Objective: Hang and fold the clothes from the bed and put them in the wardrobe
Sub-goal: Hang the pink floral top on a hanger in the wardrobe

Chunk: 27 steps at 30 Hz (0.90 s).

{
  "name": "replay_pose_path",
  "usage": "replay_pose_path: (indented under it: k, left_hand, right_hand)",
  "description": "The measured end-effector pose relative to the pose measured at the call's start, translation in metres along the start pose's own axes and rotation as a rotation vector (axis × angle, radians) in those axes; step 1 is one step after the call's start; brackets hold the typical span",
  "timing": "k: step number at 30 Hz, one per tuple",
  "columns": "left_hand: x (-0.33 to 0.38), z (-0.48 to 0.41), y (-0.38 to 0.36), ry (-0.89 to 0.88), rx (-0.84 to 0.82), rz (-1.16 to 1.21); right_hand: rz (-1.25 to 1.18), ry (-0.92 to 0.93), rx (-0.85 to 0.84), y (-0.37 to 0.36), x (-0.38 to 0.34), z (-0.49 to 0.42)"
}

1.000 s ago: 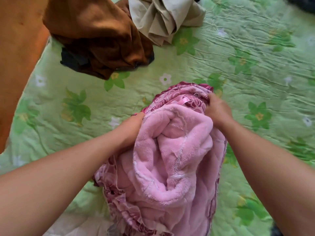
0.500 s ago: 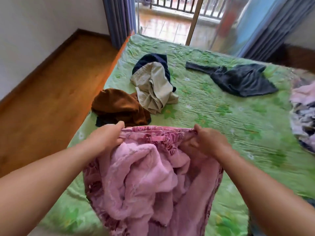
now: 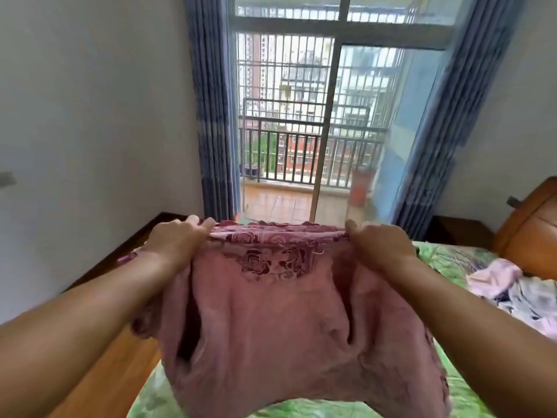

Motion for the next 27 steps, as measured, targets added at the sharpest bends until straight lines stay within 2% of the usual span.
replay_pose_path:
  k: [5, 9, 14, 20, 24, 27]
  left_hand:
    - [-0.022, -0.054, 0.093, 0.046, 0.258, -0.097]
    - [-0.043, -0.082, 0.124, 0.123, 0.293, 0.025]
    - [-0.057, -0.088, 0.134, 0.087, 0.315, 0.068]
    - [-0.08, -0.078, 0.118, 0.229, 0.187, 0.21]
    - [-0.086, -0.062, 0.107, 0.232, 0.08, 0.329]
    - [-0.086, -0.041, 0.104, 0.259, -0.068, 0.434]
  right_hand:
    - [0.123, -0.118, 0.159, 0.097, 0.047, -0.049]
    - [0.079, -0.171, 0.248, 0.149, 0.066, -0.074]
    - [0.114, -0.122, 0.179, 0.161, 0.057, -0.08]
    - [-0.028, -0.195, 0.012, 0.132, 0.039, -0.087]
    - [-0.167, -0.047, -0.125, 0.104, 0.016, -0.09]
    - [-0.2, 0.1, -0.145, 0.091, -0.004, -0.092]
Point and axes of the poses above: each hand's wrist, its own z-axis away from the middle knuckle, its own y-axis out of the back of the hand, x = y × z, the point moved 8 cm from there along -z, towards the middle knuckle, and after that the axes turned 15 degrees about x, right-handed, at the moved point
